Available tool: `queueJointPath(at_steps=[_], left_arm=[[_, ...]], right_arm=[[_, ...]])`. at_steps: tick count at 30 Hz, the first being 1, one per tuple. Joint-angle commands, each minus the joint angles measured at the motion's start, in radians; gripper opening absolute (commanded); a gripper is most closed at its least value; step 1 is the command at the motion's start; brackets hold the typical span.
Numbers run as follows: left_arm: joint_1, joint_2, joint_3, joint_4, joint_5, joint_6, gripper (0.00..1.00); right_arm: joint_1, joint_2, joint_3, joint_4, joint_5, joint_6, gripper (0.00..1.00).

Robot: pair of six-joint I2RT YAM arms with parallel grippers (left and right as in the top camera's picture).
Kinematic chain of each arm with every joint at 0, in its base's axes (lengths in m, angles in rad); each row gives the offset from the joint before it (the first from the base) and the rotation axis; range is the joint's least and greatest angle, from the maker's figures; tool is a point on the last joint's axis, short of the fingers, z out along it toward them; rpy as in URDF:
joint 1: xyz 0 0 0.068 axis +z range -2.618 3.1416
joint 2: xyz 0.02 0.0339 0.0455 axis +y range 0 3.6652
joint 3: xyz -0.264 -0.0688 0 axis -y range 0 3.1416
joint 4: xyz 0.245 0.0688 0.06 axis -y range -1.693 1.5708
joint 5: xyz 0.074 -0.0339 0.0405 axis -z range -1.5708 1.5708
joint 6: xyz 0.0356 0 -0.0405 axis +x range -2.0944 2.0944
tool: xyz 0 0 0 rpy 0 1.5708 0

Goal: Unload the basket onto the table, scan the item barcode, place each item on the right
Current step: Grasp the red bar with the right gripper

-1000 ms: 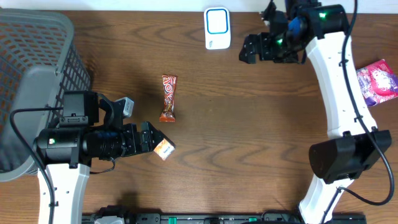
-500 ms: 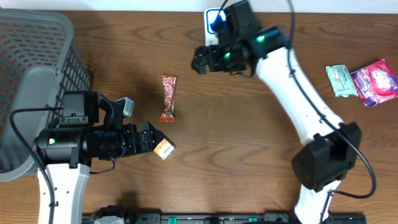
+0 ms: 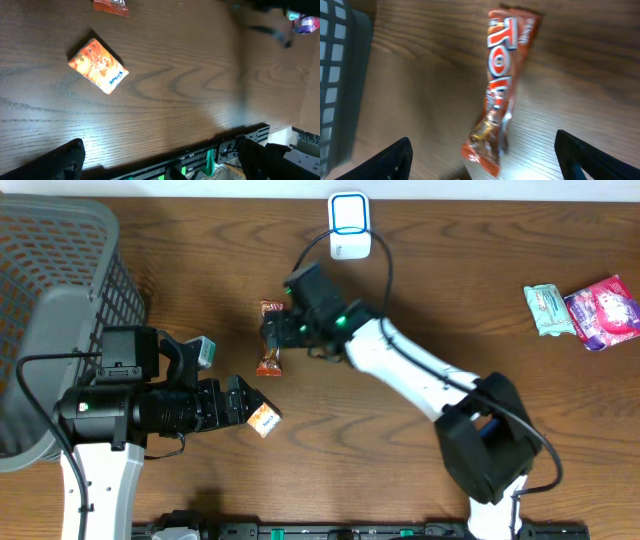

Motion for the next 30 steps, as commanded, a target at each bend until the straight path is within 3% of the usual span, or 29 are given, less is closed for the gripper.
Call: queueJointPath(at_steps=[1,10,20,27,30], left_arm=[[-0.004,-0.001,-0.003,0.0,-0.01,0.009,0.98],[-0.004,-0.001,-0.003,0.0,-0.01,0.009,0.98],[-0.004,-0.001,-0.003,0.0,-0.01,0.01,0.98],[-0.004,-0.001,-0.003,0.0,-0.01,0.009,0.98],[-0.004,-0.001,-0.003,0.0,-0.01,0.01,0.98]], right_arm=[[0.041,0.06,-0.008,0.02,0.138,0.067,0.89],[0.051,0.153,-0.005,0.053,0.114,0.082,0.87],[0.053,0.197,-0.005,0.098,0.121,-0.035,0.44],[0.053,0.222,-0.005,0.093,0.14,-0.131,0.41],[0.047,0.22,-0.004,0.084,0.141,-0.13,0.18]])
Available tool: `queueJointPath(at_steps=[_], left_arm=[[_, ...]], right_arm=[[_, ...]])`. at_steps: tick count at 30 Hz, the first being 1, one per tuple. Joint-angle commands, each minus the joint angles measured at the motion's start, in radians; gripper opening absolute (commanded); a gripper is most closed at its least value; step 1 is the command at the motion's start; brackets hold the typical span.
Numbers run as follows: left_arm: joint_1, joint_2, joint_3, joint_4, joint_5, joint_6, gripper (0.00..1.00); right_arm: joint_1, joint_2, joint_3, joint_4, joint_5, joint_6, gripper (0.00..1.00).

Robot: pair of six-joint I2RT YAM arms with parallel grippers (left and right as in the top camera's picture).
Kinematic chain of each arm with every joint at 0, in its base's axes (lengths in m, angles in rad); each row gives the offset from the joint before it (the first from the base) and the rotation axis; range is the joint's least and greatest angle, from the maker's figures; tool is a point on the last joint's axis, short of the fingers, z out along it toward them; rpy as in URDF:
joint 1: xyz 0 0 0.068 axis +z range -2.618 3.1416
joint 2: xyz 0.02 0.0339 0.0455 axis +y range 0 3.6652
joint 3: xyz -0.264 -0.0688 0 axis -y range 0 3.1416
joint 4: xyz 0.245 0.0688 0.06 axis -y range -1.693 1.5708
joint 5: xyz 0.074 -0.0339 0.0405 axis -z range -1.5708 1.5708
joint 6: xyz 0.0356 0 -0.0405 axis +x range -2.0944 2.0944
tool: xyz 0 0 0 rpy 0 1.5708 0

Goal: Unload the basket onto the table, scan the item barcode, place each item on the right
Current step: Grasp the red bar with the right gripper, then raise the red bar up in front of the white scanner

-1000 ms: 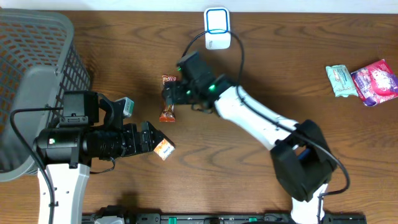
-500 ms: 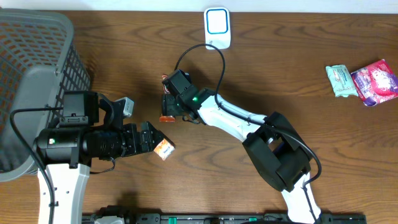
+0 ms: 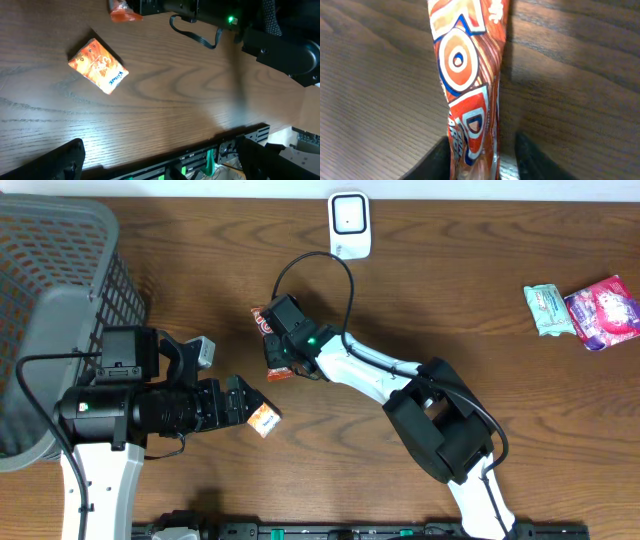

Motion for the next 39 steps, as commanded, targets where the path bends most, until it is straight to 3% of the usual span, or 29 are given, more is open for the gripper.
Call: queueJointPath(at_steps=[1,2,16,21,27,34,39], left_arm=[[-0.004,-0.001,-0.003,0.0,-0.01,0.01,0.98],[-0.004,-0.001,-0.003,0.0,-0.01,0.009,0.98],[-0.004,-0.001,-0.003,0.0,-0.01,0.009,0.98],[-0.004,-0.001,-0.003,0.0,-0.01,0.009,0.98],[-0.004,-0.001,-0.003,0.0,-0.01,0.009,0.98],[-0.004,-0.001,-0.003,0.0,-0.01,0.01,0.98],[-0.004,-0.001,-0.003,0.0,-0.01,0.01,0.98]], right_arm=[[-0.006,0.028,0.002,-0.021,0.021,-0.037,0.11],[-0.01,0.027,0.008,-0.029,0.022,-0.038,0.01],[-0.207,-0.026,0.397,-0.362,0.002,-0.096,0.01],[-0.318,-0.03,0.523,-0.359,0.052,-0.106,0.01],[-0.405,-0.009,0.524,-0.272,0.058,-0.103,0.01],[-0.412,0.059,0.523,-0.105,0.056,-0.08,0.01],[-0.401,0.1,0.523,-0.1,0.055,-0.031,0.01]])
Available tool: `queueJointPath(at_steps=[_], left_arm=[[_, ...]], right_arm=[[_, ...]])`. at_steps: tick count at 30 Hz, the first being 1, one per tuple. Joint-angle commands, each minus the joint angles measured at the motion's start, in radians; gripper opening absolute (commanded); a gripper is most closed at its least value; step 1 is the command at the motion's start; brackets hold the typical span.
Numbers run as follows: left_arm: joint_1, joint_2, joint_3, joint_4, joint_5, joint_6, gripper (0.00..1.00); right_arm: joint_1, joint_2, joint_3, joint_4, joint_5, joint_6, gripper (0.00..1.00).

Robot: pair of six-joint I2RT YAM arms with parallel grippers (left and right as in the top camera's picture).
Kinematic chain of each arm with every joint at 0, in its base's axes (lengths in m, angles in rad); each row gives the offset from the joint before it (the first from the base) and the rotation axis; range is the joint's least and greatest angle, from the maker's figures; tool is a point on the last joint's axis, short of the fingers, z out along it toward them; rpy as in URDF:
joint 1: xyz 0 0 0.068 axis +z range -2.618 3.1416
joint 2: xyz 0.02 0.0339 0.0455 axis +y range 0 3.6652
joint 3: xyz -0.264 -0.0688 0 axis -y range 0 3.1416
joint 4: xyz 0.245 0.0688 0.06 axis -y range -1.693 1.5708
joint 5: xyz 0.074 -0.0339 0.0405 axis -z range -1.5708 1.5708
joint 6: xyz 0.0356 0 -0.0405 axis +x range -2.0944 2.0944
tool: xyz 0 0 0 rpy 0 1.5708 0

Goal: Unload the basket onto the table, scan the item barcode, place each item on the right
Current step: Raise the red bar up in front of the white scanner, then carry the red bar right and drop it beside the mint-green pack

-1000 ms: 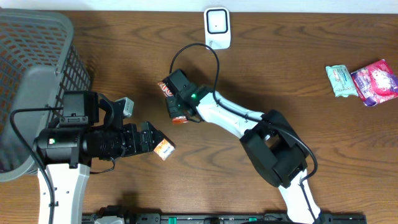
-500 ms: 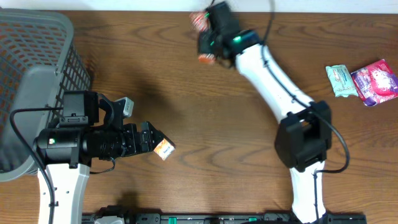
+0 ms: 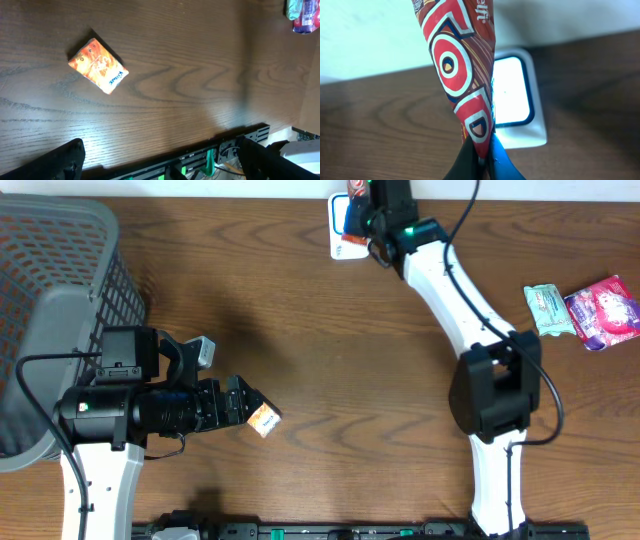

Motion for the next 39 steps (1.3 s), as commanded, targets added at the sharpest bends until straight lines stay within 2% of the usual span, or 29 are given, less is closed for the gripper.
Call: queueJointPath(at_steps=[1,9,16,19,25,33,35,36,37,38,39], left_arm=[[-0.004,-0.001,-0.003,0.0,-0.01,0.009,0.98],[-0.004,-0.001,-0.003,0.0,-0.01,0.01,0.98],[-0.004,-0.001,-0.003,0.0,-0.01,0.01,0.98],[-0.004,-0.001,-0.003,0.0,-0.01,0.009,0.98],[-0.004,-0.001,-0.003,0.0,-0.01,0.01,0.98],[-0.004,-0.001,-0.003,0.0,-0.01,0.01,0.98],[-0.004,-0.001,-0.003,0.0,-0.01,0.009,0.98],[-0.004,-0.001,-0.003,0.0,-0.01,0.01,0.98],[-0.004,-0.001,-0.003,0.0,-0.01,0.01,0.98],[-0.004,-0.001,-0.003,0.0,-0.01,0.009,0.98],[-0.004,-0.001,-0.003,0.0,-0.01,0.01,0.98]], right_arm=[[0.014,0.044,0.012,0.001,0.004,0.042,0.01],[-0.05,-0.016,0.016,-0.04,0.024,0.04,0.01],[-0.222,-0.146,0.016,-0.225,0.078,0.011,0.01],[-0.331,-0.179,0.016,-0.362,0.132,-0.02,0.01],[-0.502,-0.148,0.014,-0.573,0.261,-0.057,0.01],[-0.654,-0.105,-0.006,-0.637,0.252,-0.097,0.02],[-0.673,-0.105,-0.017,-0.644,0.252,-0.097,0.17],[-0.678,-0.105,-0.017,-0.653,0.251,-0.097,0.34],[-0.681,-0.105,-0.017,-0.663,0.249,-0.098,0.58],[-0.682,-0.105,-0.017,-0.675,0.249,-0.098,0.78],[-0.682,-0.105,-0.017,-0.682,0.249,-0.098,0.84]])
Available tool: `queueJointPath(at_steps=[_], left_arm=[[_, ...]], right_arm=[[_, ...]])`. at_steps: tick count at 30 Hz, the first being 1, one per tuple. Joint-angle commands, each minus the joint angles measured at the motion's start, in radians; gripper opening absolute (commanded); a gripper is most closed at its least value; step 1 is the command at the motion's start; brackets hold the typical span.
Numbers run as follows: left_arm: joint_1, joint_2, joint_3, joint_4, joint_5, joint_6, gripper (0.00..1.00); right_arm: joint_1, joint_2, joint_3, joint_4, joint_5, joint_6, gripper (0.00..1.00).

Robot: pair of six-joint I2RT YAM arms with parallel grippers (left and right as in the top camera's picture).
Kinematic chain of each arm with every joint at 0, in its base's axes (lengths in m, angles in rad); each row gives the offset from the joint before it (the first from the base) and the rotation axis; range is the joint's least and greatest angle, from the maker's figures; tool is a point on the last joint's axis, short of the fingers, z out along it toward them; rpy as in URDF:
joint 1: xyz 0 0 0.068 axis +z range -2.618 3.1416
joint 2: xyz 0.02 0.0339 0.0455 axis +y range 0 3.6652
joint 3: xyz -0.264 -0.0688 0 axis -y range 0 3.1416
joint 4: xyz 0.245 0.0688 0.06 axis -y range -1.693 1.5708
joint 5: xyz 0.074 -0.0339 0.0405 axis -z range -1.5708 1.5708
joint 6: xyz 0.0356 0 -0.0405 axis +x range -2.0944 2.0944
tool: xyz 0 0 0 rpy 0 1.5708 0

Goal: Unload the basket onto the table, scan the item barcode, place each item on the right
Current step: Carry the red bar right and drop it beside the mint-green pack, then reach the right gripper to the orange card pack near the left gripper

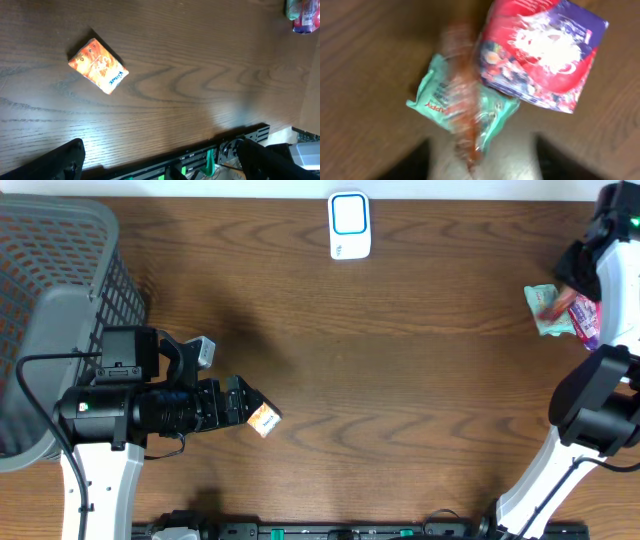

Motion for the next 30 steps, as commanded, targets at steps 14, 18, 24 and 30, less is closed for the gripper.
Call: queueJointPath(at_steps=[14,18,24,30], left_arm=[[-0.004,-0.001,-0.003,0.0,-0.01,0.009,0.98],[-0.004,-0.001,-0.003,0.0,-0.01,0.01,0.98],[-0.004,-0.001,-0.003,0.0,-0.01,0.01,0.98],[-0.004,-0.001,-0.003,0.0,-0.01,0.009,0.98]], right_arm=[[0.124,0.01,-0.005,-0.074,-0.746,-0.177,0.96],[0.245,0.01,-0.006,-0.137,-0.932,-0.321,0.92],[0.494,0.01,-0.018,-0.21,-0.87,-0.415,0.94],[0.743,0.021,-0.039,-0.171,-0.743,-0.414,0.99]])
